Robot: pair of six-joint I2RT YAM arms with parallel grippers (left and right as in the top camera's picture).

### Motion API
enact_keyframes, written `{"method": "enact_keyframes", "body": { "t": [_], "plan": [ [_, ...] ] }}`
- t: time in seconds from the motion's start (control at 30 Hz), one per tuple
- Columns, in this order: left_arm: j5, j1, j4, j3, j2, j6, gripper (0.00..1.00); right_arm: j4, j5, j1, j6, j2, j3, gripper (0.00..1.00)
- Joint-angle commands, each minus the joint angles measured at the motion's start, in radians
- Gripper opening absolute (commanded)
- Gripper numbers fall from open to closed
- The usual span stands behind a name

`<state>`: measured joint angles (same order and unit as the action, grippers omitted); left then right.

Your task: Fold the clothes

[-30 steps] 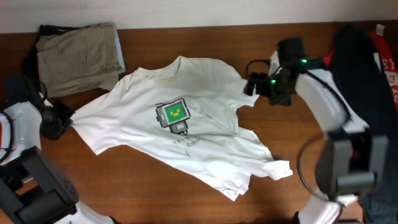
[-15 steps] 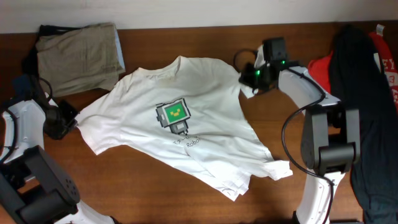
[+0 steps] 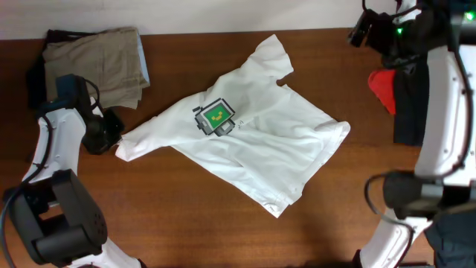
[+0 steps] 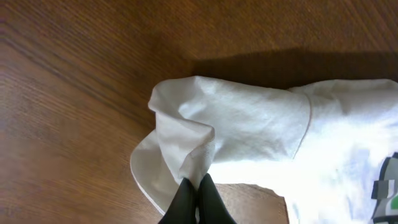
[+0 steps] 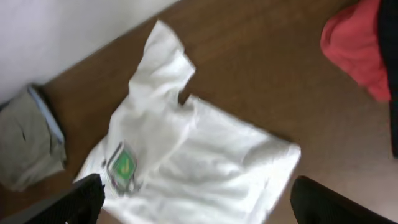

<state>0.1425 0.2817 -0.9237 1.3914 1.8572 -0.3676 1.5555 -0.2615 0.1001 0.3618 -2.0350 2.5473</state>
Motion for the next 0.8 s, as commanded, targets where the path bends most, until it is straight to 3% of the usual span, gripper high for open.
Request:
{"method": "enact_keyframes", "body": {
  "t": [0.0,0.07,0.13,0.17,0.2,0.27,0.3,0.37,0.47,0.63,0.77],
  "plan": [
    [-0.025,-0.002,-0.002,-0.001,-0.002,-0.013,0.0,0.143,0.091,-0.111,-0.036,0.189,0.009,0.99],
    [-0.078,-0.002,-0.026,-0.001,-0.002,-0.013,0.0,0.143,0.122,-0.21,-0.001,0.28,-0.044,0.99],
    [-0.106,0.001,-0.075,-0.001,-0.002,-0.013,0.45,0.143,0.302,-0.338,0.106,0.409,-0.147,0.99],
    [-0.105,0.008,-0.088,-0.001,-0.002,0.02,0.78,0.143,0.304,-0.396,0.111,0.471,-0.229,0.99],
    [-0.102,0.015,-0.096,-0.001,-0.002,0.046,0.96,0.143,0.304,-0.449,0.111,0.523,-0.341,0.99],
    [-0.103,0.041,-0.091,-0.002,0.007,0.069,0.99,0.135,0.3,-0.489,0.124,0.55,-0.546,0.98],
    [-0.101,0.054,-0.091,-0.002,0.018,0.069,0.93,0.108,0.292,-0.494,0.14,0.548,-0.632,0.99],
    [-0.104,0.071,-0.098,-0.002,0.06,0.07,0.92,0.025,0.198,-0.529,0.153,0.548,-0.867,0.99],
    [-0.106,0.094,-0.098,-0.003,0.143,0.07,0.92,-0.099,0.193,-0.613,0.274,0.548,-1.134,0.99],
    [-0.132,0.13,-0.032,-0.003,0.177,0.069,0.84,-0.253,0.183,-0.728,0.34,0.547,-1.303,0.99],
    [-0.133,0.134,0.024,-0.003,0.181,0.066,0.76,-0.393,0.179,-0.734,0.354,0.547,-1.395,0.99]
  ]
}}
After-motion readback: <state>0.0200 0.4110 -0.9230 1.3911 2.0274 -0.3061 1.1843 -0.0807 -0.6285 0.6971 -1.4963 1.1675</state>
